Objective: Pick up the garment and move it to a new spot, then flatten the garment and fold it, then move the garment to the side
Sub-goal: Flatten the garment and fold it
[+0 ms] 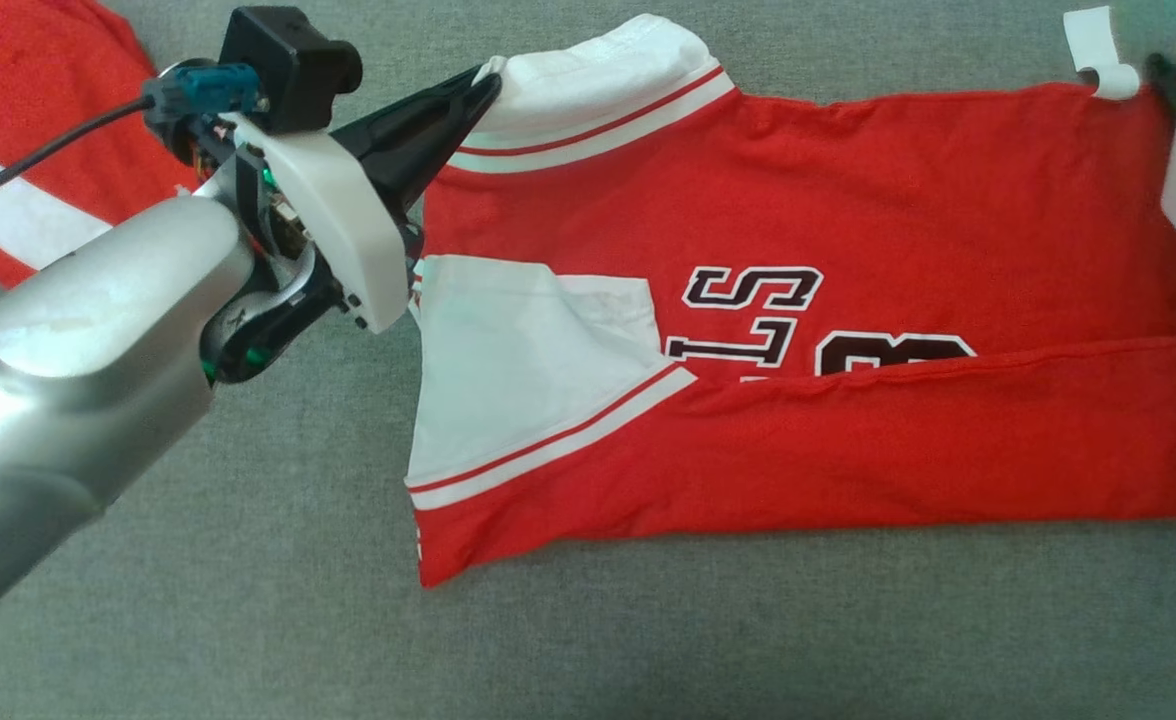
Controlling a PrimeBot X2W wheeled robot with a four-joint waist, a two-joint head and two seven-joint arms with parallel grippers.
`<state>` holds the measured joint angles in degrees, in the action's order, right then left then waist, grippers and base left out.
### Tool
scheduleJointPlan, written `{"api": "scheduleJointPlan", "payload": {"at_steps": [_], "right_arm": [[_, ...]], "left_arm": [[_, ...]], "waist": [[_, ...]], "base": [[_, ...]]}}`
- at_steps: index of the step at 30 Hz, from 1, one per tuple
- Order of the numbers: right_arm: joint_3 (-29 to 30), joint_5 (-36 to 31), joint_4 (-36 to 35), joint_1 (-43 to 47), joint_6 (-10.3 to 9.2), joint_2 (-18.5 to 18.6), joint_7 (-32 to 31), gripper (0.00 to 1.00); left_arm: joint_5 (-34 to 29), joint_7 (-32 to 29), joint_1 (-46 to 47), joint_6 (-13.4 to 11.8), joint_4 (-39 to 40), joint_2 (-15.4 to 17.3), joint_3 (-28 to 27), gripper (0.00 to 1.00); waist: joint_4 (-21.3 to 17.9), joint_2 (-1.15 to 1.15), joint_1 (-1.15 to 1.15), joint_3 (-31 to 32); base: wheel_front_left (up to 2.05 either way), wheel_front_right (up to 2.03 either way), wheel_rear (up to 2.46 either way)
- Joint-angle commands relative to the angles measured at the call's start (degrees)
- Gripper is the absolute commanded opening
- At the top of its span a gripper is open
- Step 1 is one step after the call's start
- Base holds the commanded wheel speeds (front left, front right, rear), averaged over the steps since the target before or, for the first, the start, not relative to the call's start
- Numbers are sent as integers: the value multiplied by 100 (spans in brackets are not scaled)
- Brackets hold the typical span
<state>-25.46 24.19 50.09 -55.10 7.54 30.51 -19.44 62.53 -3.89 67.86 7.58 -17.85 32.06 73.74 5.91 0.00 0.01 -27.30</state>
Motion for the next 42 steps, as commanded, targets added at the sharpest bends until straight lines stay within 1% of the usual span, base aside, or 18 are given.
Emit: {"api": "scheduleJointPlan", "payload": {"at_steps": [1,8,14,20,27,32,37,39,42], "right_arm": [[-118,79,65,145,-5,68,-76,0],[-63,271,256,-36,-5,-5,71,0],[42,350,257,-228,-5,-158,737,0],[29,358,220,-440,-5,-274,1433,0],[7,421,286,-741,-5,-404,2069,0],[-150,460,429,-841,-5,-526,2304,0],[-334,713,494,-728,-5,-553,2470,0],[-408,844,525,-573,-5,-510,2537,0],[-518,1046,516,-337,-5,-428,2618,0]], "left_arm": [[3,49,307,-9,56,208,-274,0],[13,191,326,-38,-202,252,-361,0],[-24,356,417,-62,-536,291,-459,0],[-118,537,611,-138,-841,286,-571,0],[-500,782,1120,-129,-1455,203,-587,0],[-697,1068,1376,-92,-1987,-2,-554,0],[-732,1207,1319,-40,-2296,-194,-418,0],[-721,1256,1192,-26,-2310,-201,-351,0],[-855,1254,966,-15,-2179,-84,-212,0]], "waist": [[-26,0,-1,32],[-149,0,-1,163],[-261,0,-1,251],[-343,0,-1,276],[-387,0,-1,222],[-416,0,-1,226],[-403,0,-1,345],[-371,0,-1,461],[-345,0,-1,622]], "base": [[0,0,0],[0,0,0],[0,0,0],[0,0,0],[0,0,0],[0,0,0],[0,0,0],[0,0,0],[0,0,0]]}}
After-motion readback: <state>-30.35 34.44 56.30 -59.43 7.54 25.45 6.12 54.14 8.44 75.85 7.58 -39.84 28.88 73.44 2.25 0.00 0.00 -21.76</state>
